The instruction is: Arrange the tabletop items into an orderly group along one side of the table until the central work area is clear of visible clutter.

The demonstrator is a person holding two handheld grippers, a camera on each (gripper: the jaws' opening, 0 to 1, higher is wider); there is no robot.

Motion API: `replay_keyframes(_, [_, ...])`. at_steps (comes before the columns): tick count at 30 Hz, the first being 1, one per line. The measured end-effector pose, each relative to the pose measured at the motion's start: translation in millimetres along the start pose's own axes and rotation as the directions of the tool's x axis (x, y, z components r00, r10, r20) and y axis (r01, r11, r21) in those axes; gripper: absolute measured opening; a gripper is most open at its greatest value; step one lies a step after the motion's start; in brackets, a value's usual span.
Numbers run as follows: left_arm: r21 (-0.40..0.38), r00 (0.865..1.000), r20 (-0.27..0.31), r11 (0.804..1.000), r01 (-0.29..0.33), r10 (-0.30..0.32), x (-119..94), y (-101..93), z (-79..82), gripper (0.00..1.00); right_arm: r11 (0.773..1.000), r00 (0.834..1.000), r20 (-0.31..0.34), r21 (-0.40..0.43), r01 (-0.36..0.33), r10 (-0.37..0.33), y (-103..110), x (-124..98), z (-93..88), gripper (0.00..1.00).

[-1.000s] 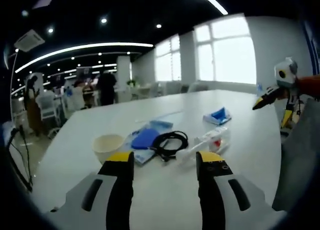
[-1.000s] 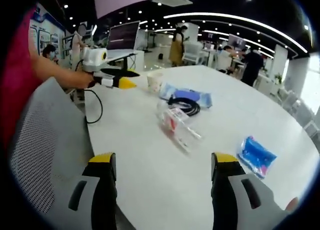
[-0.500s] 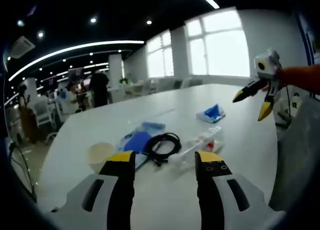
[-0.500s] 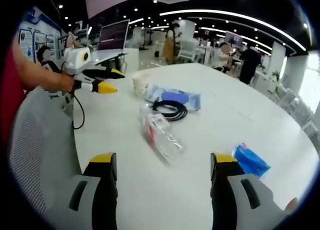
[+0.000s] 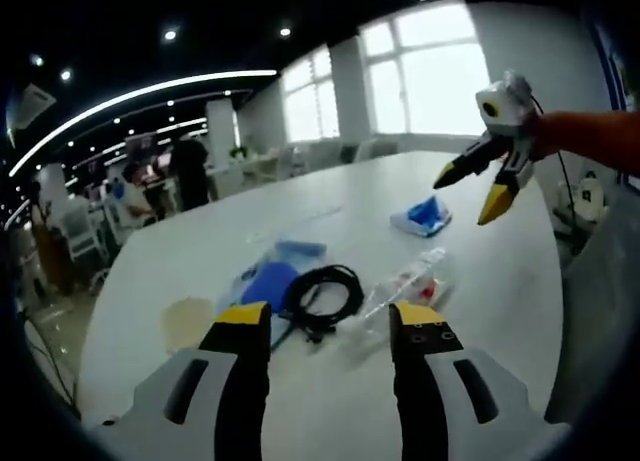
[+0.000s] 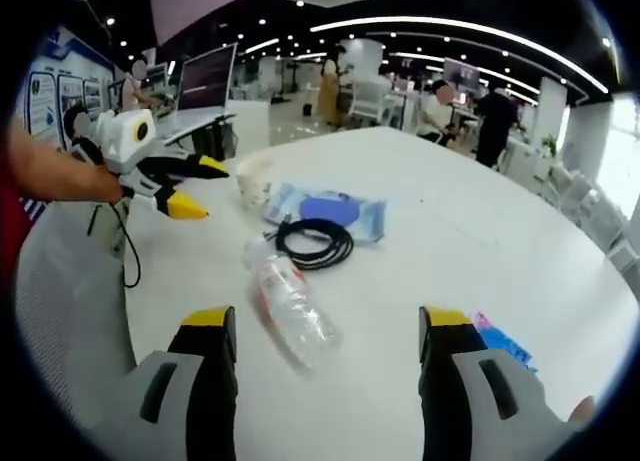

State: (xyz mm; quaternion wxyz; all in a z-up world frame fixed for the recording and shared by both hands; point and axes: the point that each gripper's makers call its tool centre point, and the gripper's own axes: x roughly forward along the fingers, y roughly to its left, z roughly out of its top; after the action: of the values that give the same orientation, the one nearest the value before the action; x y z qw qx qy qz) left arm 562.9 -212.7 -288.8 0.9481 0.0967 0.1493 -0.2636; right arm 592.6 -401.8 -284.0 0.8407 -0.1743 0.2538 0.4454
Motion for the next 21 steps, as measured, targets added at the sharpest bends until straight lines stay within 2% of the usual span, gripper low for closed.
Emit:
replay_keyframes(6, [-0.025,0.996,-0.083,0.999,-0.021,0.019,11,4.5,-13.7,0.45,1.000,1.000,-0.008,0.008,-0.014,0.014,-5,17,5.6,0.73])
replay_keyframes(8, [-0.075,0.993,-0.118,0.997,-0.035,0.026,14,6.4,-19.5,0.44,1.000,1.000,-0.008,0.013,-0.017,0.017,-7,23,7.8,0.73])
replay_keyframes(14, [-0.167,0.987,-0.155,0.984,-0.058,0.032,27,12.5,-22.7,0.46,0.999,1.000,-0.009,0.025,-0.021,0.022,-13,34,12.0,0.72])
replay_keyframes(16, [-0.176,0.976,-0.212,0.981,-0.077,0.038,30,13.8,-30.0,0.44,0.999,1.000,-0.008,0.031,-0.020,0.020,-16,38,14.1,0.72])
replay_keyframes(21, [-0.217,0.973,-0.227,0.973,-0.083,0.033,42,12.0,-30.7,0.43,0.999,1.000,-0.015,0.032,-0.027,0.028,-19,52,19.8,0.71])
